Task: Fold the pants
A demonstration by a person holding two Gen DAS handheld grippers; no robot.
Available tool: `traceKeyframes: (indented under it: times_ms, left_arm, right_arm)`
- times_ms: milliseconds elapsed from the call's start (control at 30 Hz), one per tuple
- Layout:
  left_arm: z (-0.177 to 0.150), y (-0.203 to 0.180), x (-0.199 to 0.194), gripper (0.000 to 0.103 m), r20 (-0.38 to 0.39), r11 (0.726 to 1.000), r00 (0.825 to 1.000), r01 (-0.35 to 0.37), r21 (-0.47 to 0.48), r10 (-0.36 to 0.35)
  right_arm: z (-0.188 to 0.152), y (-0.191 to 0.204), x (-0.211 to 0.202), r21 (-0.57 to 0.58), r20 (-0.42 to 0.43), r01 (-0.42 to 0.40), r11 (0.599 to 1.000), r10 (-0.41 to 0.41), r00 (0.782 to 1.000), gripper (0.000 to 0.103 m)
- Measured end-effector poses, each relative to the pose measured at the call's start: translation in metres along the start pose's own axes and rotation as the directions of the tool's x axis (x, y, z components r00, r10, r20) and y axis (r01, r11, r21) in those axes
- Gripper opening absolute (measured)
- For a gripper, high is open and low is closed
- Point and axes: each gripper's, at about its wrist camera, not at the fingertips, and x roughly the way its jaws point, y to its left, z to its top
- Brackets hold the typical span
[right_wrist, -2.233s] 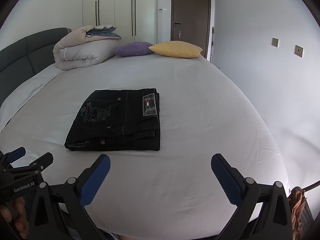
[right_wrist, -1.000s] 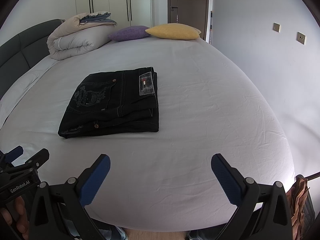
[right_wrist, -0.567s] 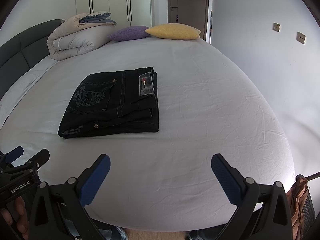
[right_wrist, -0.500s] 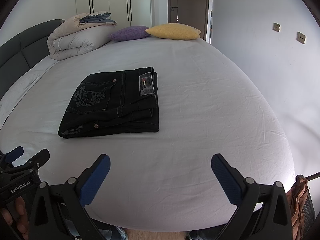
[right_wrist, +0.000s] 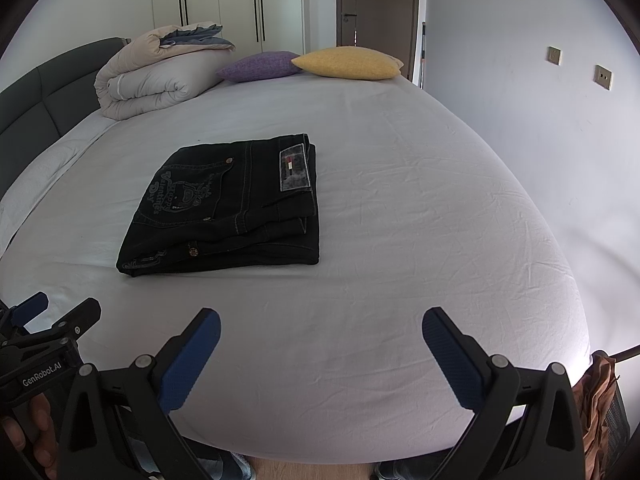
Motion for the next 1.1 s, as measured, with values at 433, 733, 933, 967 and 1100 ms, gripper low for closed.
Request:
traceKeyframes:
  times_ms: [433,733,933,967,1100]
  left_arm:
    - [0.0001,0.0011,0.0006,0.103,-0.003,1.0,1.0,0.002,-0.001,-0.002]
    - [-0.0018,0.0004,0.0009,0.103,-0.004,1.0,1.0,0.002,-0.002,-0.002]
    - [-0.0018,0.0008,0.0011,0.103,-0.004,1.0,1.0,0.001,-0.002,-0.001]
    - [-0.0018,0.001,0.0011,0.103,-0.005,1.0,1.0,0.002,-0.002,-0.002]
    - [-0.0019,0.001,0.0011,0.103,-0.005,1.0,1.0,0.003,-0.002,-0.003]
  right_arm:
    - [-0.0008,0.0009,-0.0006,-0.002,0.0,0.0,1.0,0.0,1.0,0.103]
    - [-0.0009,0.0007,-0.0006,-0.002,0.0,0.0,1.0,0.0,1.0,0.103]
    - [-0.001,0.0005,-0.0006,-0.002,0.0,0.0,1.0,0.0,1.0,0.103]
    - [-0.0012,0.0006,-0.0007,-0.002,0.0,0.0,1.0,0.0,1.0,0.103]
    - [-0.0011,0.0005,-0.0006,-0.002,-0.001,0.0,1.0,0.0,1.0,0.103]
